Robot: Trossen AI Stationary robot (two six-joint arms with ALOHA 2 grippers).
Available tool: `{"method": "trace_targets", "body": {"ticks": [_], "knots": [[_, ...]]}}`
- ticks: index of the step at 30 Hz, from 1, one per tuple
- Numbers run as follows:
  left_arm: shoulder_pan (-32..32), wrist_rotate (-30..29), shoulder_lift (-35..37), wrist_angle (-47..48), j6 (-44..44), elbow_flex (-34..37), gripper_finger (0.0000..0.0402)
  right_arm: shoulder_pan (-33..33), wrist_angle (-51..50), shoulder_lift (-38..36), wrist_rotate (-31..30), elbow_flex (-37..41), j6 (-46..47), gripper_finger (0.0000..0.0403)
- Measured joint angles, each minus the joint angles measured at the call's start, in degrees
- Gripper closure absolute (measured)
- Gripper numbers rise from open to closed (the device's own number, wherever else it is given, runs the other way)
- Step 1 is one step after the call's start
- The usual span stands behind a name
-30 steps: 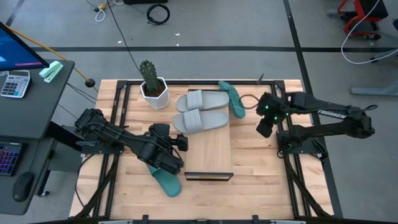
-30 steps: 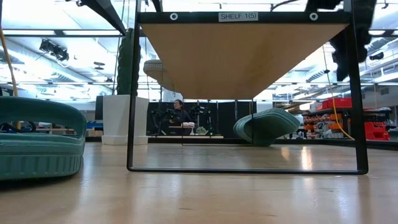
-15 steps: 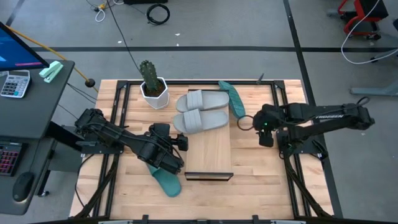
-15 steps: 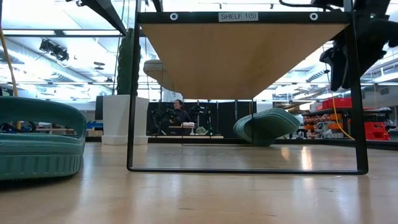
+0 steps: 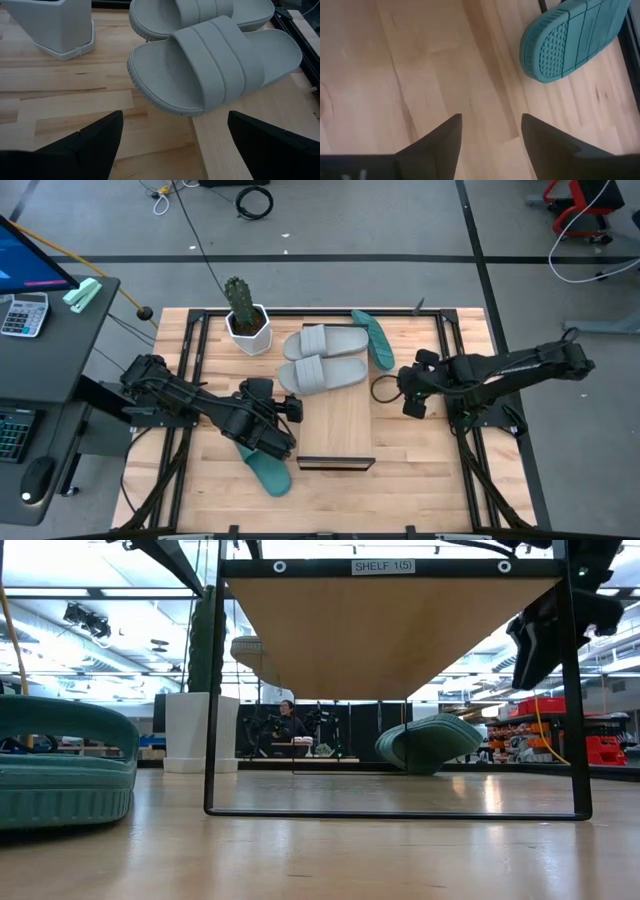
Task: Pick and place slides into the shelf
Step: Put the bottom green slipper on the shelf
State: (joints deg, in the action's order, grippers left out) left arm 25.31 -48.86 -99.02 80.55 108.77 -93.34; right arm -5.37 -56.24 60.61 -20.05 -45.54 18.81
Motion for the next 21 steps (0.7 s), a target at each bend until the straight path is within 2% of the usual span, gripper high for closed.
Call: {"method": "trace_targets", "body": {"ticks": [7,15,21], "knots": [[0.07,0.01,0.00,0.01,-0.31,0.00,0.0036,-2.06,5.23,3.26,-4.63,0.00,5.42,0.0199],[0.50,0.02,0.00,0.15,-1.49,0.00,0.0036,-2.35,10.72,6.62,-6.73,0.00,5.39,0.0199],[1.64,0.03,0.00,0.92,-1.46,0.00,0.0036,-2.04,12.01,9.86,-12.63,-0.02,5.19,0.0199]]}}
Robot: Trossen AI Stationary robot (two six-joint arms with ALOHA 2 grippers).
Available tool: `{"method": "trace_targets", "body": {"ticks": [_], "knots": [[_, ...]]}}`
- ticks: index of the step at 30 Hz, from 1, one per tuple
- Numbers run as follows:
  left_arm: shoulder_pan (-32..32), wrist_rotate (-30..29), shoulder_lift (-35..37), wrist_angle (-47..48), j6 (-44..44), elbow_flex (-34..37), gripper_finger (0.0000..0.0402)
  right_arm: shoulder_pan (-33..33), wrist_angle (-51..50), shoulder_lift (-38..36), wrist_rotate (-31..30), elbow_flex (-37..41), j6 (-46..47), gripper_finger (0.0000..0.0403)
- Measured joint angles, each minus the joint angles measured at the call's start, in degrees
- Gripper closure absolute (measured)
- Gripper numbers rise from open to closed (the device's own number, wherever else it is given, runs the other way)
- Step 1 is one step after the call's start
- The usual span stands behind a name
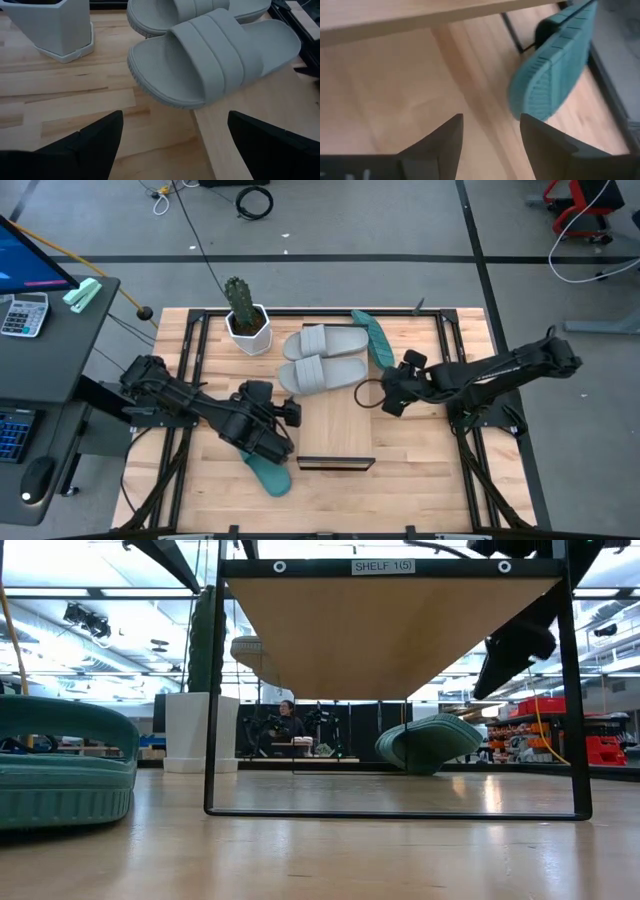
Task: Pick and place slides into the shelf
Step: Put the bottom green slipper on the shelf
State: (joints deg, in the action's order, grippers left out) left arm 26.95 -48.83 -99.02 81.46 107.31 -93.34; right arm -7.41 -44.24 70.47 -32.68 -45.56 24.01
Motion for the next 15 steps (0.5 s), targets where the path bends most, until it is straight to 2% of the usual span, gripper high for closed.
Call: {"method": "trace_targets", "body": {"ticks": [15], "knots": [[2.94,0.73,0.13,4.40,4.24,0.00,0.0036,2.90,0.73,2.32,-3.88,0.00,6.03,0.0201]]}}
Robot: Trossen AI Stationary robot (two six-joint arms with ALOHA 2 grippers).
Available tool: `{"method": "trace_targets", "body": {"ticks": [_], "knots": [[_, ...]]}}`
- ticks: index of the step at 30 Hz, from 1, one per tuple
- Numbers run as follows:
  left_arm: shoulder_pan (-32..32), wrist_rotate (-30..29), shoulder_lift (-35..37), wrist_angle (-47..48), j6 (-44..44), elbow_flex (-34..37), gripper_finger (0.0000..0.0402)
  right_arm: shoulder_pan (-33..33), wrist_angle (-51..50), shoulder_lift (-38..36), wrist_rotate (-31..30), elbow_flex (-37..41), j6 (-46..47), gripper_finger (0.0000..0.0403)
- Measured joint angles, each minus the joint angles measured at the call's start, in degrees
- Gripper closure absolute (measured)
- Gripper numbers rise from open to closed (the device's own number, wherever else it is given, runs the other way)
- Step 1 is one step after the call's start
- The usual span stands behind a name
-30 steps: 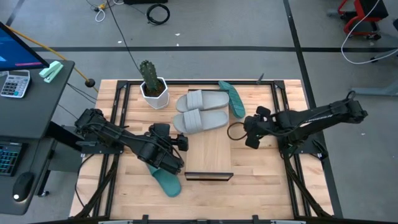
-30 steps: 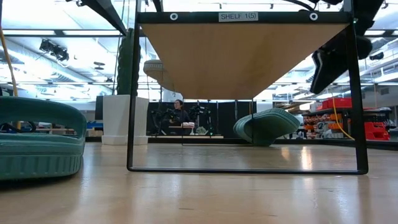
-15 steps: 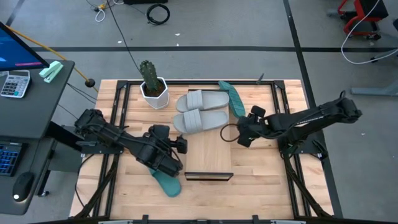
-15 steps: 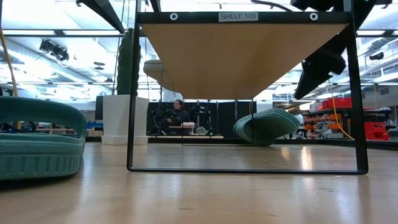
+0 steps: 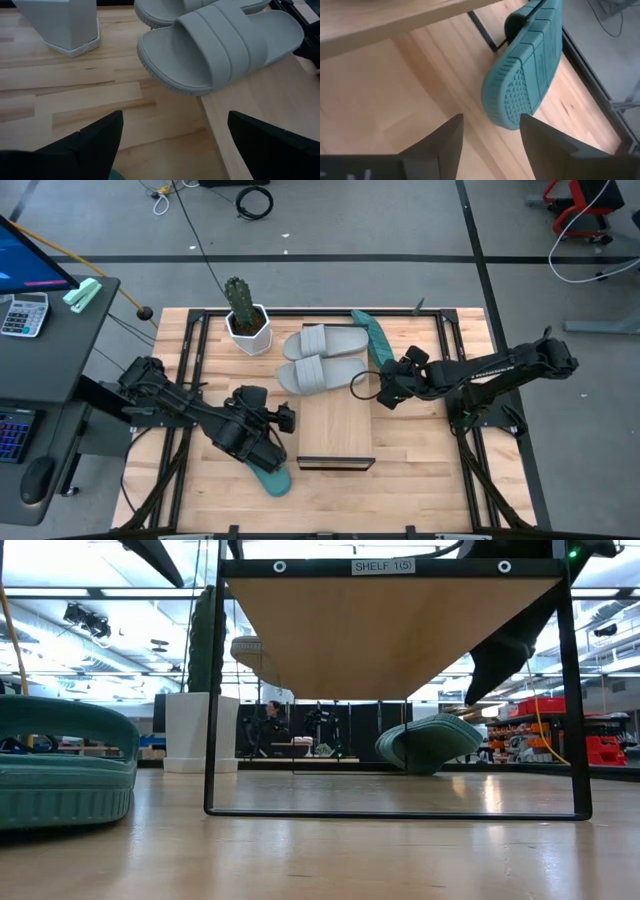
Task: Pick and place slides into the shelf
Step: Put the bottom green slipper on the shelf
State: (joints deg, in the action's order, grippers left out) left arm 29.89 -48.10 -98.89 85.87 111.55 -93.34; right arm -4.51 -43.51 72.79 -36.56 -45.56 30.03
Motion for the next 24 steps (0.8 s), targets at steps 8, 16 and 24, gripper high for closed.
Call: {"method": "trace_targets", "body": {"ticks": [8,16,24], "knots": [[1.35,0.02,0.02,1.21,1.67,-0.01,0.0036,-1.69,1.44,-0.02,0.48,1.36,4.10,0.0204],[2.25,1.50,0.07,3.02,1.82,-0.02,0.0036,-3.53,1.33,-0.04,0.14,5.29,8.95,0.0204],[3.05,5.96,0.09,4.15,0.25,-0.02,0.0036,-3.52,1.53,-0.06,0.15,5.25,8.91,0.0205]]}}
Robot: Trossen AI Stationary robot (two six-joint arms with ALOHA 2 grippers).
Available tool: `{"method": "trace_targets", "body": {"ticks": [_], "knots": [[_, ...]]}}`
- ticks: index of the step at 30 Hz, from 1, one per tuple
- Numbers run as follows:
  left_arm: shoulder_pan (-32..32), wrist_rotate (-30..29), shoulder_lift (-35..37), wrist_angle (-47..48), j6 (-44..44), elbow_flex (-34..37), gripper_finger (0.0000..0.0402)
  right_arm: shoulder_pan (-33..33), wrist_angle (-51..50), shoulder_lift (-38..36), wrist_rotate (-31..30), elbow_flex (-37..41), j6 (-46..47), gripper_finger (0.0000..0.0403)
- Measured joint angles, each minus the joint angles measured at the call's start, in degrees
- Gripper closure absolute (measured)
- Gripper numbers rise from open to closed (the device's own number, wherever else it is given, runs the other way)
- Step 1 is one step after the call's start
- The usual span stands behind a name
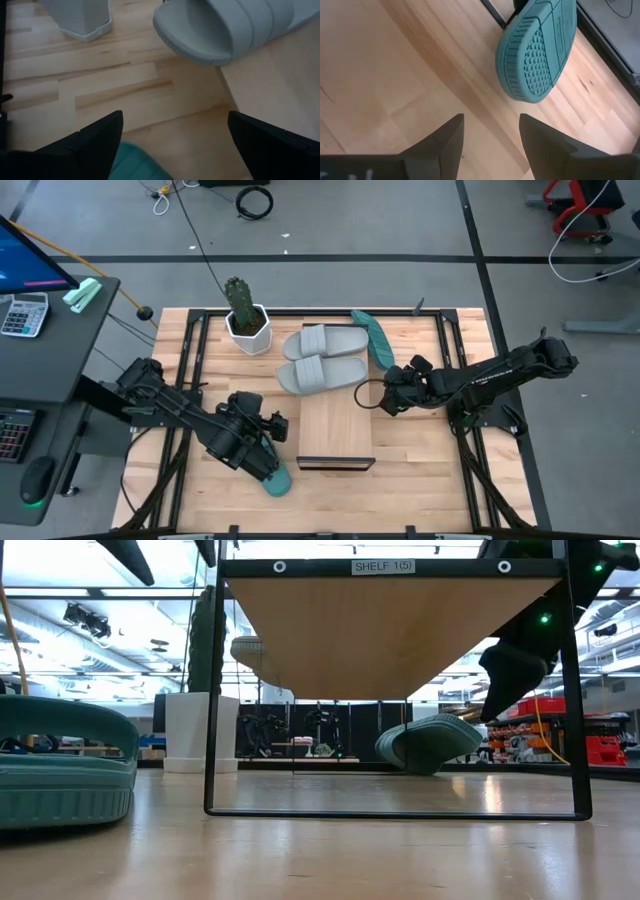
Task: Pick and place slides into the shelf
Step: Put the bottom green slipper on the shelf
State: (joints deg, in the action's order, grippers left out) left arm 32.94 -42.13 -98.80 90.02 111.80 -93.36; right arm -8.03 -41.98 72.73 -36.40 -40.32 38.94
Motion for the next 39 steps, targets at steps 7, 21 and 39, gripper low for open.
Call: {"method": "trace_targets", "body": {"ticks": [7,21,39], "knots": [[0.03,1.51,-0.11,0.00,-0.71,0.00,0.0036,0.00,-0.02,-1.86,0.02,-0.02,-0.12,0.0205],[0.53,2.86,-0.84,-0.05,1.27,0.02,0.0036,0.00,-0.15,-3.89,0.02,-0.04,-0.55,0.0220],[2.37,9.77,-4.04,0.00,5.04,0.04,0.0036,0.02,-0.15,-3.92,0.49,-0.11,-1.99,0.0224]]}}
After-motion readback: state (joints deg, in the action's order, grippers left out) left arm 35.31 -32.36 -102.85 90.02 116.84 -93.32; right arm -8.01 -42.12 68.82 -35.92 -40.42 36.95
